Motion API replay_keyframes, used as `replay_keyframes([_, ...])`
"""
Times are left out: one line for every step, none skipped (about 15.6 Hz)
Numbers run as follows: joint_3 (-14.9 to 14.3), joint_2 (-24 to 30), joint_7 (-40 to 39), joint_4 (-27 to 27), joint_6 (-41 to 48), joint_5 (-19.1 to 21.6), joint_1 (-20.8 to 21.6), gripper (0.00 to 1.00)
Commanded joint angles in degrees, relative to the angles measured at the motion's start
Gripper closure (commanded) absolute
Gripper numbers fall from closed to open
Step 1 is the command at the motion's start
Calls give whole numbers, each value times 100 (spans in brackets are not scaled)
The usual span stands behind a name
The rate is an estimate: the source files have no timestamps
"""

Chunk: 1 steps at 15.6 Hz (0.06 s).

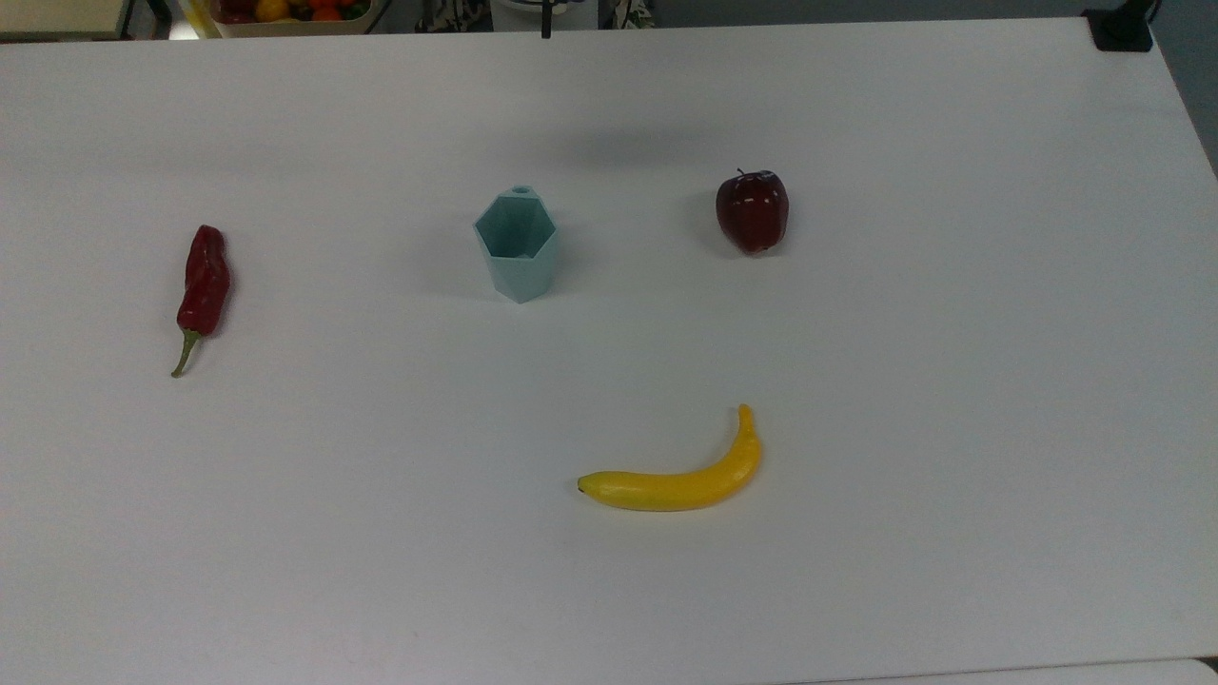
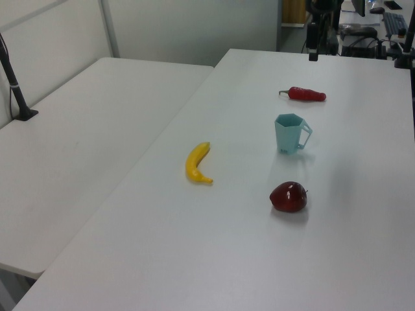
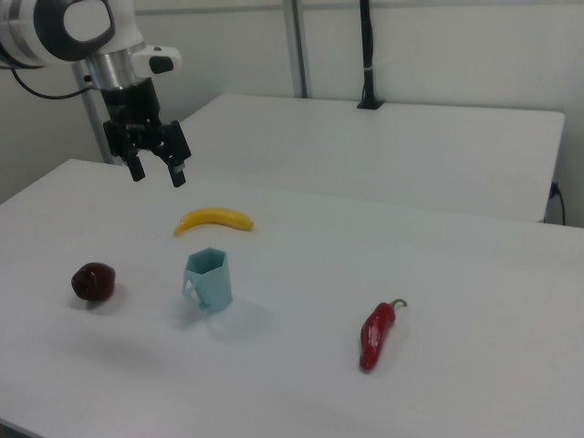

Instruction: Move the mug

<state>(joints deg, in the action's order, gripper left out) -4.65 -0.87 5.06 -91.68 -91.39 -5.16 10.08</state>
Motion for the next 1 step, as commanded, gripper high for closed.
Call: replay_keyframes([-28,61,12,28,130,103,-32,0])
